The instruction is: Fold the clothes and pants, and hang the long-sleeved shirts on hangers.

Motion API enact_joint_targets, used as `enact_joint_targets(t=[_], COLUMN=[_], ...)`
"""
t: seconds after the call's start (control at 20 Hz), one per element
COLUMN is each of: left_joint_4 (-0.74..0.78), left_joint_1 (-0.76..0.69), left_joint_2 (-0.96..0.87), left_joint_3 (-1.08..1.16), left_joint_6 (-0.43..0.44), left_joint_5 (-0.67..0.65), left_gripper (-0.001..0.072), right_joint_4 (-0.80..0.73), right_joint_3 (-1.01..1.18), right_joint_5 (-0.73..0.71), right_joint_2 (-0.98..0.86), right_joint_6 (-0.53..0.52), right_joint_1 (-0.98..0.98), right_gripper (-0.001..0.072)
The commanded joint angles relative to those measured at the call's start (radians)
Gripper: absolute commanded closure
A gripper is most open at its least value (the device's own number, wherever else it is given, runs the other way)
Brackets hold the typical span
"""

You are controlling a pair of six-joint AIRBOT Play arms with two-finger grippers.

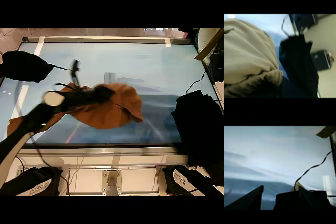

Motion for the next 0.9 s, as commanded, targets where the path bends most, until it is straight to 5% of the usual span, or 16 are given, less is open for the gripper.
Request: enact_joint_targets(t=[0.0, 0.05, 0.1, 0.25, 0.4, 0.5, 0.55, 0.85], left_joint_4=[-0.016, -0.013, -0.013, 0.029, 0.148, 0.246, 0.302, 0.573], left_joint_1=[-0.156, -0.133, -0.094, 0.155, 0.501, 0.700, 0.774, 1.099], left_joint_2=[-0.219, -0.259, -0.278, -0.243, -0.159, -0.066, -0.009, 0.394], left_joint_3=[0.080, 0.101, 0.114, 0.116, 0.105, 0.049, 0.002, -0.327], left_joint_6=[0.001, 0.000, 0.000, 0.000, -0.008, -0.019, -0.024, -0.148], left_joint_5=[0.063, 0.077, 0.074, -0.085, -0.386, -0.518, -0.561, -0.635], left_gripper=[0.0551, 0.0176, -0.0013, -0.0003, 0.0015, 0.0155, 0.0158, 0.0158], right_joint_4=[0.046, 0.069, 0.073, 0.090, 0.312, 0.498, 0.524, 0.315], right_joint_3=[0.001, -0.005, -0.023, -0.152, -0.397, -0.563, -0.634, -0.836], right_joint_5=[0.037, 0.054, 0.070, 0.142, 0.114, 0.053, 0.009, -0.029], right_joint_2=[-0.016, -0.028, -0.039, -0.043, -0.025, -0.026, -0.026, -0.086], right_joint_6=[0.003, -0.001, -0.002, -0.003, -0.036, -0.104, -0.111, -0.107], right_joint_1=[-0.025, -0.024, -0.024, -0.024, -0.013, 0.052, 0.108, 0.465], right_gripper=[0.0206, 0.0206, 0.0206, 0.0207, 0.0207, 0.0207, 0.0207, 0.0206])
